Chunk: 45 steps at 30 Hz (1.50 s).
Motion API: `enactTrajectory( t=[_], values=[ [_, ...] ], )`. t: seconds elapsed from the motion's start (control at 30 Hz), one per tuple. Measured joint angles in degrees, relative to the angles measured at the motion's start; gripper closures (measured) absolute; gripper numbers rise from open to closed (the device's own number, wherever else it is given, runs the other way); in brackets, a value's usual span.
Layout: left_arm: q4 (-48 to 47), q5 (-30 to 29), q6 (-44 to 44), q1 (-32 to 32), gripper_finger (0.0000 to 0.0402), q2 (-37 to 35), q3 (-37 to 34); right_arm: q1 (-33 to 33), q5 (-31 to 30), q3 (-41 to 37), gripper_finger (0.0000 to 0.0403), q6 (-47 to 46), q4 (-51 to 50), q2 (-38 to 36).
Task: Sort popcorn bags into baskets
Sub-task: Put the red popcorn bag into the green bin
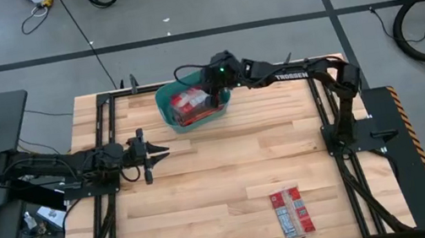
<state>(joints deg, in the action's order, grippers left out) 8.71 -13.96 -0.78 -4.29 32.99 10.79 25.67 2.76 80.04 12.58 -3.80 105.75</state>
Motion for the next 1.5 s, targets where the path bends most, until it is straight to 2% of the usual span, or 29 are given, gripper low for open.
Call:
enactTrajectory(
  t=[0.17,0.3,0.6,0.93,1.07,1.17,1.23,1.33,1.5],
  values=[
    [0.0,0.0,0.0,0.0,0.0326,0.02,0.0,-2.31,0.06,3.13,0.0299,-0.44,-4.76,-0.29],
    [-0.02,-0.02,0.0,-0.02,0.0326,0.0,0.0,-5.78,0.95,6.31,0.0292,-1.49,-12.89,-0.37],
    [-0.09,0.0,0.0,-0.01,0.0326,0.01,0.01,-17.38,13.61,6.33,0.0292,-6.33,-28.34,-0.39],
    [-0.44,0.0,-0.07,0.0,0.0326,0.01,0.0,-32.22,14.16,4.19,0.0295,-23.76,-44.78,-0.33],
    [-0.97,-0.01,-0.33,-0.01,0.0326,0.02,0.01,-37.91,17.35,2.04,0.0295,-32.33,-49.95,-0.33],
    [-0.99,0.0,-0.41,-0.01,0.0326,0.0,0.0,-41.55,20.72,-0.1,0.0295,-37.22,-50.7,-0.33],
    [-0.98,0.0,-0.45,-0.01,0.0326,0.0,0.0,-43.76,20.87,-2.23,0.0295,-39.94,-49.88,-0.33],
    [-0.98,0.0,-0.5,-0.02,0.0326,0.0,0.0,-46.49,21.86,-6.23,0.0295,-45.09,-46.35,-0.33],
    [-1.01,0.0,-0.52,-0.02,0.0326,0.02,0.0,-49.35,27.4,-12.37,0.0295,-49.82,-40.08,-0.33]
  ],
)
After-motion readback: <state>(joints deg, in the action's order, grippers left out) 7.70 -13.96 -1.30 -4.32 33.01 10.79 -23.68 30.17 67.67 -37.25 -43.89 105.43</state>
